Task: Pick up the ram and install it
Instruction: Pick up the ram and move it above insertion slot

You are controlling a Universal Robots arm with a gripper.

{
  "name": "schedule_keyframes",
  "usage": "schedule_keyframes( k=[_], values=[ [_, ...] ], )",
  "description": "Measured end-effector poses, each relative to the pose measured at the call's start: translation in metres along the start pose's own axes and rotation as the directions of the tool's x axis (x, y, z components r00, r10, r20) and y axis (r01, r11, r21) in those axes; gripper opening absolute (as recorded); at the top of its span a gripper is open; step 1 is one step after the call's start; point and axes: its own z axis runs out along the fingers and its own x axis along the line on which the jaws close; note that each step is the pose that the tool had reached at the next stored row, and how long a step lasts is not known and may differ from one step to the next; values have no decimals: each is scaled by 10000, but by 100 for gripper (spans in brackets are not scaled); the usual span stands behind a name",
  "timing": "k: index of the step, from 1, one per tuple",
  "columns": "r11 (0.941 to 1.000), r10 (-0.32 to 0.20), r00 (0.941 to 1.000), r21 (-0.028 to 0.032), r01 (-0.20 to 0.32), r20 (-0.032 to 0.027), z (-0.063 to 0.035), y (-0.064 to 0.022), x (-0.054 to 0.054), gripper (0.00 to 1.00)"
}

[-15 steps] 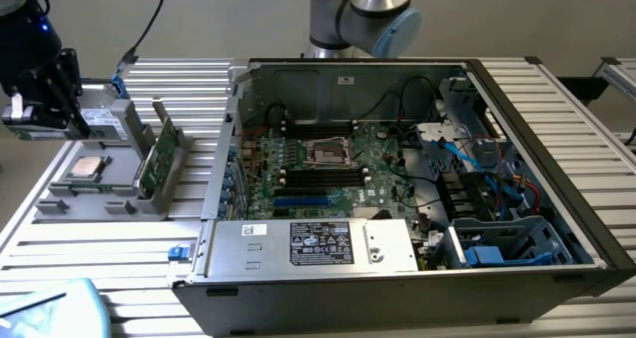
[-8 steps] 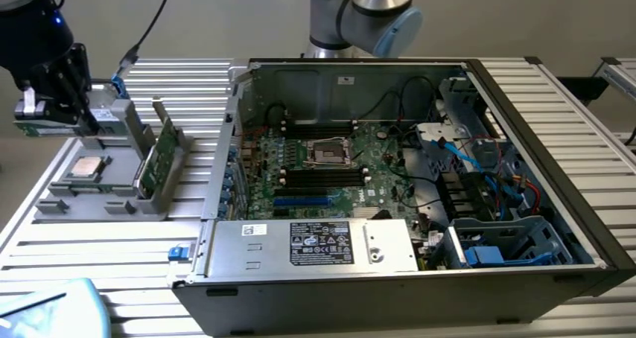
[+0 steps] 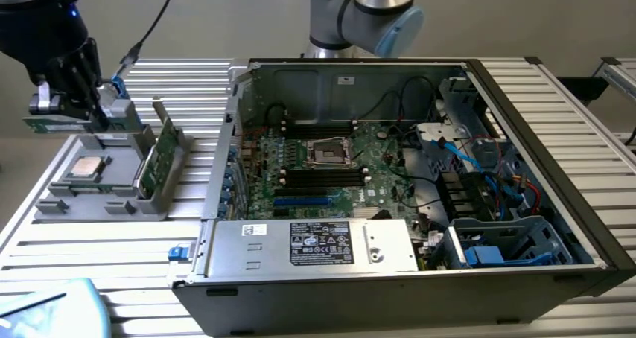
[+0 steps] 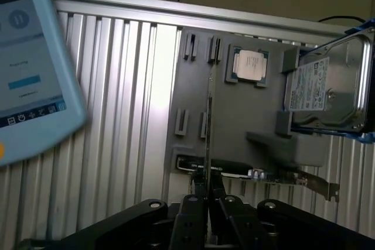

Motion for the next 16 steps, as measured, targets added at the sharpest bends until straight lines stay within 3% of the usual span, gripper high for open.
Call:
schedule_keyframes(
  k=[13,16],
  values=[
    [9995,-260,9997,-183,260,-6,-134,-286,31,15],
    [9994,-300,9996,-199,300,-2,-186,-374,40,15]
  ],
)
